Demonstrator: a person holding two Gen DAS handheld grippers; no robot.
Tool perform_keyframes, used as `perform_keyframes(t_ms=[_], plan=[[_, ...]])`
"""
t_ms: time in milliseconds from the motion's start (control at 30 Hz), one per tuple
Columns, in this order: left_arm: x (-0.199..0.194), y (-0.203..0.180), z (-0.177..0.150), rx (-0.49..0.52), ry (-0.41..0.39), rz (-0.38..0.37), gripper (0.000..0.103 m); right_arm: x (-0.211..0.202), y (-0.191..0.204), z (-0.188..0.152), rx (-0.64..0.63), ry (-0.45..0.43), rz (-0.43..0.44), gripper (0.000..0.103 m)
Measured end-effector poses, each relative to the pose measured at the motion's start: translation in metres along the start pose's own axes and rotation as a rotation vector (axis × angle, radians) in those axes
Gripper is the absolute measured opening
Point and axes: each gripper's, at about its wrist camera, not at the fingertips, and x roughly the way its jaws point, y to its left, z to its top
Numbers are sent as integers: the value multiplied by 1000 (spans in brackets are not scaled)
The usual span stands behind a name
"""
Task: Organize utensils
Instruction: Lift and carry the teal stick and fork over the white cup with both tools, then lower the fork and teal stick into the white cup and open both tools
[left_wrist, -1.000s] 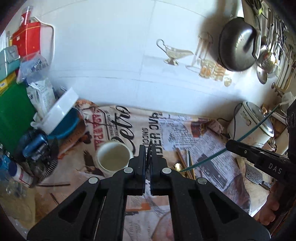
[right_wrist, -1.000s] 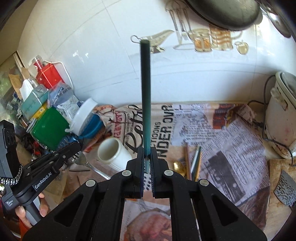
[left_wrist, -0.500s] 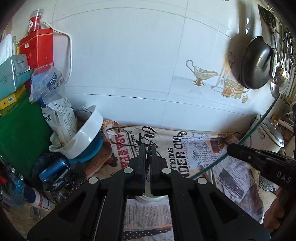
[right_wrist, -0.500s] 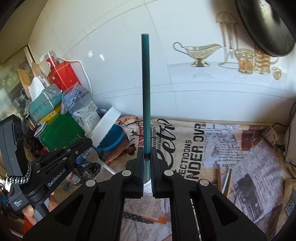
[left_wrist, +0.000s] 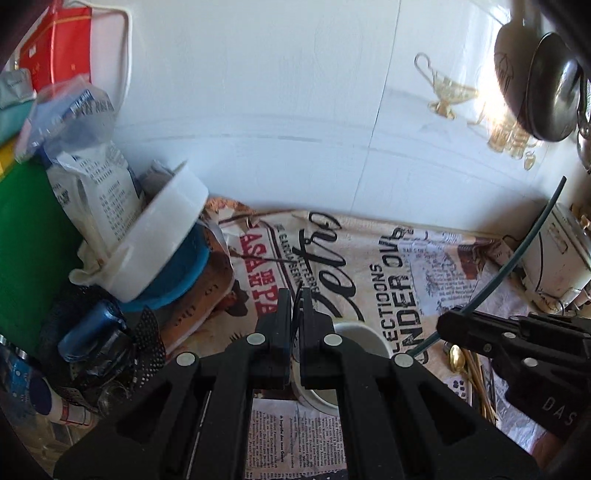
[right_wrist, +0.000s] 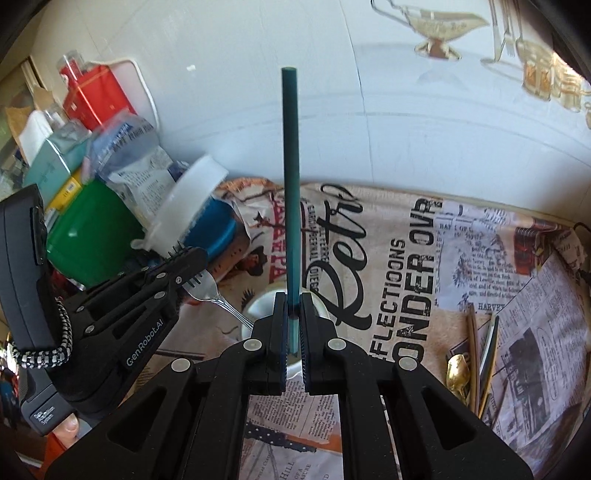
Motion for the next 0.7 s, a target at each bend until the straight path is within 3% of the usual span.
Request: perform_keyframes(t_ms=[200, 500, 700], plan=[[23, -1, -13, 1, 75, -11, 1, 26, -5, -8, -1, 64, -26, 6], [26, -3, -18, 4, 101, 0, 2, 34, -9, -10, 4, 92, -41, 6], [14, -1, -17, -3, 99, 19, 18, 27, -10, -12, 0, 98, -29, 8]])
